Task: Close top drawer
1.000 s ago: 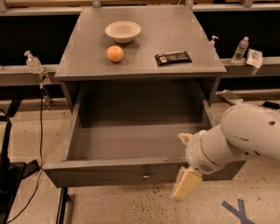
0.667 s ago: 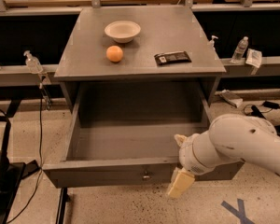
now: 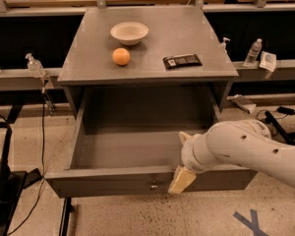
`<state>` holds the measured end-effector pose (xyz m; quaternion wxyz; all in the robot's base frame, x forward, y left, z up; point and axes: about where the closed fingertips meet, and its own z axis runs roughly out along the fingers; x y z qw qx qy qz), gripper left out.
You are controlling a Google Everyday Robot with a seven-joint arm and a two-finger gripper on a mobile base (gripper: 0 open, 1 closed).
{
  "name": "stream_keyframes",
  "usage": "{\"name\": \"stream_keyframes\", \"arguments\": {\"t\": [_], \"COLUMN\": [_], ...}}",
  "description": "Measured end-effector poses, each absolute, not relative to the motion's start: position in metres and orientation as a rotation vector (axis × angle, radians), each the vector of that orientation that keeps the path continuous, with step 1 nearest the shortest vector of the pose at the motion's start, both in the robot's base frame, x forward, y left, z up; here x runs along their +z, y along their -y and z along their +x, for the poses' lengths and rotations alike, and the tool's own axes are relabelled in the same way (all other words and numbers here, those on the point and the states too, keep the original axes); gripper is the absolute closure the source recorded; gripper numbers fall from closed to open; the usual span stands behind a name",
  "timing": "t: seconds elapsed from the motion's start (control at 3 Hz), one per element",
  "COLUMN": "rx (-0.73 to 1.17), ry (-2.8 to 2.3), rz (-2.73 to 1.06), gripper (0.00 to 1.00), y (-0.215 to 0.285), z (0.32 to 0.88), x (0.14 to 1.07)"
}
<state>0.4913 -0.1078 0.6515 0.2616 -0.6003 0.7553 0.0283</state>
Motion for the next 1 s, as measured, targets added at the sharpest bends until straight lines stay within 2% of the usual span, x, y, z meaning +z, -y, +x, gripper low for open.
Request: {"name": "stream_keyframes", "arguments": {"t": [1.0], "rx": [0.049], "ry": [-1.973], "rz": [-1.628], "gripper": [0.00], "y": [0.089], "z": [0.548], "x": [0.655]}}
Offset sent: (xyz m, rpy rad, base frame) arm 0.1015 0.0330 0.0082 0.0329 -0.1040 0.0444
